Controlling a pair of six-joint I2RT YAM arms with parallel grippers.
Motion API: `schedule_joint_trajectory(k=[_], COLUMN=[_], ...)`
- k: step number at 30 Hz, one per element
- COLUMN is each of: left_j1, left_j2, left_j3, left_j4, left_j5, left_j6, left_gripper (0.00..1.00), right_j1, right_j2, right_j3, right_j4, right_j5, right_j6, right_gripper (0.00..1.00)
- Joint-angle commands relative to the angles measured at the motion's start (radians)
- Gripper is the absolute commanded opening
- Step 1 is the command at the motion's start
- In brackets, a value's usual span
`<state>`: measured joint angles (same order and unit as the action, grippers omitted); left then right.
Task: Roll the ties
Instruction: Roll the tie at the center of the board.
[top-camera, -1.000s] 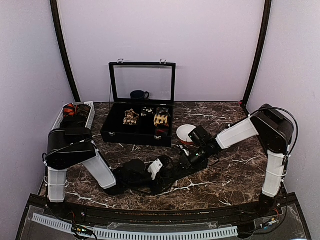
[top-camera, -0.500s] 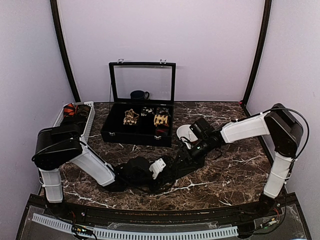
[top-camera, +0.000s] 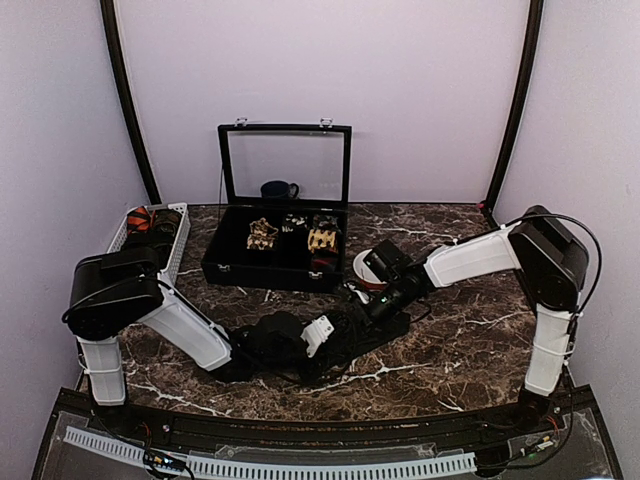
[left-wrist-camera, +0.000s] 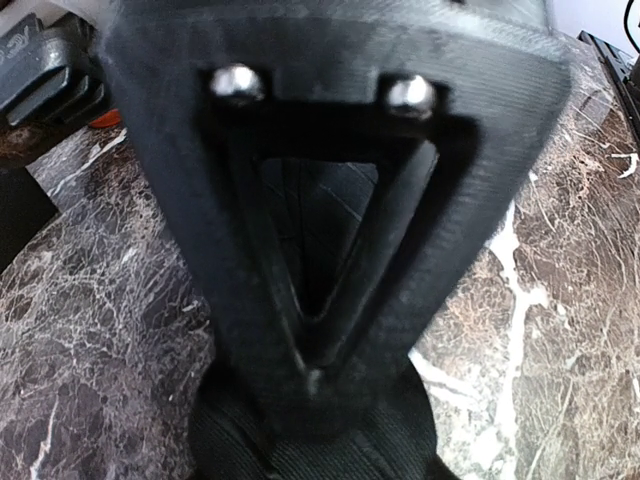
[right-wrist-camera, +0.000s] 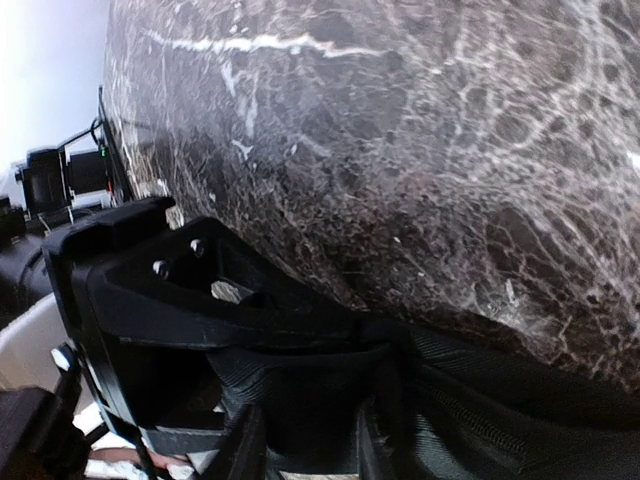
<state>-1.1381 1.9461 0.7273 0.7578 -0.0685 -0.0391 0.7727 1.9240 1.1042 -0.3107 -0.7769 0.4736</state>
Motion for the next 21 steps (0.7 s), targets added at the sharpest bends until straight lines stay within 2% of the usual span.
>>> schedule_joint_trajectory(k=[1,3,6,8,11,15,21], left_j1=[-0.005,-0.005,-0.004,-0.002,0.000,0.000,0.000], left_j2=[0.016,0.013,0.004,-0.010,-0.043,-0.066,-0.039], left_j3=[-0.005,-0.006,-0.021,-0.037,-0.059,-0.092,-0.127], left_j4=[-0.177,-0.177,-0.150,-0.111,-0.024,0.098,0.214], left_j5=[-0.004,-0.003,0.006,0.007,0.013,0.014,0.010], left_j6=[0.002,0.002,-0.007,-0.011,0.014,0.047,0.054], left_gripper=[0.40,0.42,0.51,0.63,0.72,0.77,0.79], right_j1=[0.009,0.005,-0.014,-0.027,-0.046,-0.080,-0.125], right_j2=[0.024,0.030,0.021,0.022,0.034,0.045,0.069], right_j3=[0.016,0.013,-0.027,-0.043,-0.060,-0.082,-0.110], right_j4=[-0.028,-0.033,0.008,0.017,0.029,0.041,0.027], right_j5=[-0.006,0.007,-0.002,-0.001,-0.010,-0.015,0.008], right_j6=[-0.041,-0.047,-0.019,-0.019,-0.017,-0.018,-0.044], right_gripper=[0.17,0.00,0.00,0.00,0.00,0.00,0.00])
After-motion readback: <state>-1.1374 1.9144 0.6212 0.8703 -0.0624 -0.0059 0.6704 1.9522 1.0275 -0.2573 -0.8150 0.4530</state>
